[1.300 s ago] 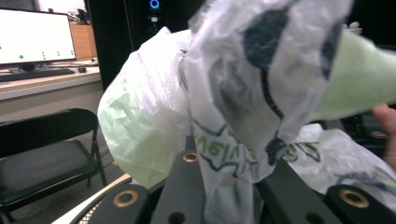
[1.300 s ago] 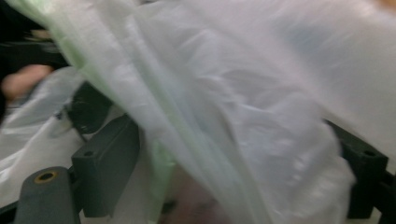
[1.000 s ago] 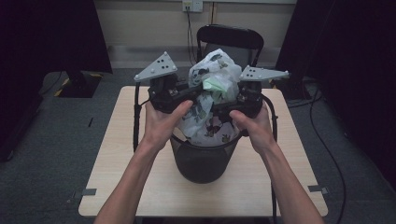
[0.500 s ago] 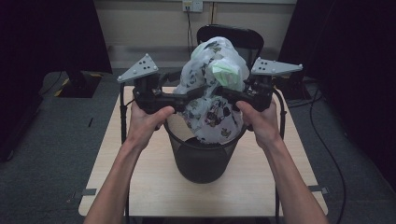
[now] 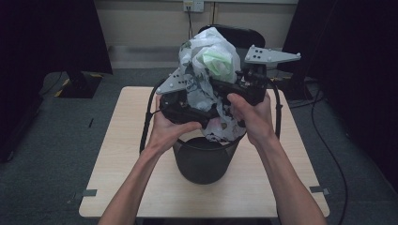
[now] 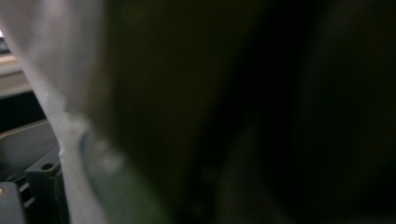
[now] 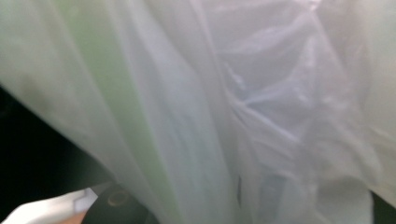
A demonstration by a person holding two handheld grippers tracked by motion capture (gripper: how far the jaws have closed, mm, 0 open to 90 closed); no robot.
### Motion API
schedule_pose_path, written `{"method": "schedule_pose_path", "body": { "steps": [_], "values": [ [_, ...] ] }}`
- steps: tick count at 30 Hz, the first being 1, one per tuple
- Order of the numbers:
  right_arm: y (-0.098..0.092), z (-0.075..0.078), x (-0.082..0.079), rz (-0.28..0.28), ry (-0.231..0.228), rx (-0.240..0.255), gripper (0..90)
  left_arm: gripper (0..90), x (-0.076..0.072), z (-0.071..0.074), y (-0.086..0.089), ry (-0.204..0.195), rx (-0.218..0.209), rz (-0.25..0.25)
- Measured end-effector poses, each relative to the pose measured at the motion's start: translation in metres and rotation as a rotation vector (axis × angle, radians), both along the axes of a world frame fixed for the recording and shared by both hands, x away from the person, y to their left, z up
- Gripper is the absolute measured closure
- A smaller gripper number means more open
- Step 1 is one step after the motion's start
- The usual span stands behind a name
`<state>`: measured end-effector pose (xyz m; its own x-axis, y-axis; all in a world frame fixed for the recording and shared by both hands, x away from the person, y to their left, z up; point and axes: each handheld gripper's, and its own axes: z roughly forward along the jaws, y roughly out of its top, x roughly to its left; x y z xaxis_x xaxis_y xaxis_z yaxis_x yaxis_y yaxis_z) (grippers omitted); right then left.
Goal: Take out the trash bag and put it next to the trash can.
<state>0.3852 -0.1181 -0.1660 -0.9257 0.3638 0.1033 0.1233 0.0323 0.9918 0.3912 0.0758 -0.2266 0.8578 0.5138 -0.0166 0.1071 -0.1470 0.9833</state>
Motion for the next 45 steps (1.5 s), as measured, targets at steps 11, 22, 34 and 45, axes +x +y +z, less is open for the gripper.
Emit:
{"method": "schedule_pose_path", "body": {
  "steps": [11,22,34,45],
  "values": [
    [-0.004,-0.004,-0.002,0.010,0.018,0.034,82.8,83.4,-0.007,0.004,0.006,-0.014,-0.018,-0.052],
    [-0.020,-0.014,-0.011,-0.124,-0.023,0.008,23.9,85.4,-0.007,0.004,0.017,-0.004,-0.006,-0.050],
    [-0.048,-0.028,-0.015,-0.177,-0.018,-0.018,17.0,85.4,0.002,0.005,0.036,0.022,-0.047,-0.035],
    [-0.055,-0.059,-0.003,-0.187,-0.023,-0.046,16.8,86.1,-0.002,0.020,0.045,0.001,-0.074,-0.025]
  ]
}}
